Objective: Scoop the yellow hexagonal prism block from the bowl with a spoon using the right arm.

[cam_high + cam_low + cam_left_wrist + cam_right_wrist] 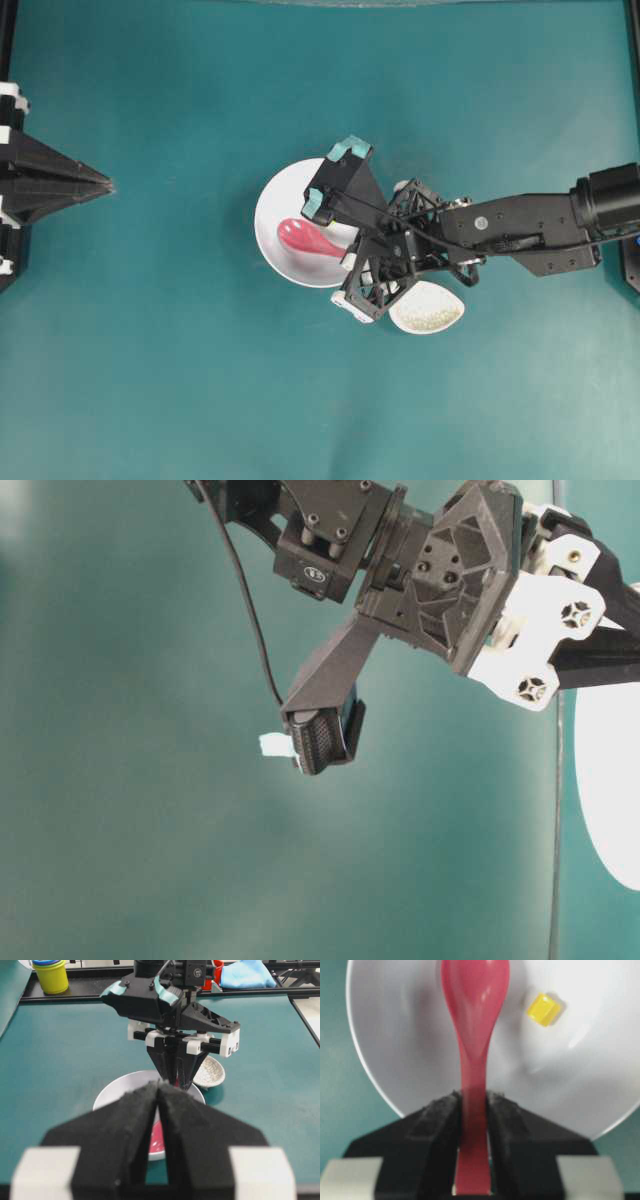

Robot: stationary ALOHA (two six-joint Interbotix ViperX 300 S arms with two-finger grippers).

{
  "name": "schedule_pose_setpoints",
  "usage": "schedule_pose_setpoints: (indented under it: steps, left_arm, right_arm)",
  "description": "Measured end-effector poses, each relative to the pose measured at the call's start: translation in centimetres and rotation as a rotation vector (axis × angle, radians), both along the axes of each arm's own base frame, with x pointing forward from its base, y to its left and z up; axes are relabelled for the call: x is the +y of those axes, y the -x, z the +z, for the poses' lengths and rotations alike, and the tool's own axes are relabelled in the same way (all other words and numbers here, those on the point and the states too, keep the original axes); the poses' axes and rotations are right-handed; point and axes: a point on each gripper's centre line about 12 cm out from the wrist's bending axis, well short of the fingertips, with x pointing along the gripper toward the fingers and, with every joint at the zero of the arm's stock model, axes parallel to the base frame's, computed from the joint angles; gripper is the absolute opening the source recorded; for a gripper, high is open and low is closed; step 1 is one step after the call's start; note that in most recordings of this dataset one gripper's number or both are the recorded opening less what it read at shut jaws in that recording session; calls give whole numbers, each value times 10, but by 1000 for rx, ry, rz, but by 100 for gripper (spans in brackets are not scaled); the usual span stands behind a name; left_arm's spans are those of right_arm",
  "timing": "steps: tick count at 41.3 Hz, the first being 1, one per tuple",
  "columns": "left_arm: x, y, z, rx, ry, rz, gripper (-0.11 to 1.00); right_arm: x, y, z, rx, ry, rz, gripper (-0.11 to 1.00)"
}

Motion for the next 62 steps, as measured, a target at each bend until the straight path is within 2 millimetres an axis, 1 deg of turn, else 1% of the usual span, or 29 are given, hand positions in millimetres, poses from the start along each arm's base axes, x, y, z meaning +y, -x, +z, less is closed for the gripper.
schedule_pose_setpoints:
  steps: [3, 9, 17, 23, 25, 40, 47, 51, 55, 59, 62]
  left_arm:
    - [0, 0, 1, -2, 0, 0, 9]
    - [0, 0, 1, -2, 0, 0, 9]
    - [0, 0, 1, -2, -2, 0, 9]
    - [0, 0, 1, -2, 0, 0, 9]
    - [0, 0, 1, -2, 0, 0, 9]
    - [0, 0, 1, -2, -3, 0, 9]
    - [0, 0, 1, -2, 0, 0, 9]
    - [0, 0, 1, -2, -2, 0, 9]
    - [0, 0, 1, -2, 0, 0, 9]
    - [0, 0, 1, -2, 0, 0, 9]
    - [0, 0, 1, -2, 0, 0, 9]
  right_arm:
    - [-1, 1, 8, -16, 7, 3, 23]
    - [-4, 7, 34, -61, 26, 10, 23]
    - [-7, 22, 62, -79, 42, 6, 23]
    - [-5, 36, 73, -76, 52, 16, 23]
    - [-2, 43, 75, -72, 58, 36, 23]
    - [40, 95, 73, -57, 74, 210, 23]
    - [50, 125, 69, -38, 80, 269, 23]
    - [53, 142, 60, -21, 83, 300, 23]
    - [54, 157, 46, -3, 84, 327, 23]
    - [56, 166, 32, 0, 80, 354, 23]
    - [56, 170, 24, -8, 73, 367, 23]
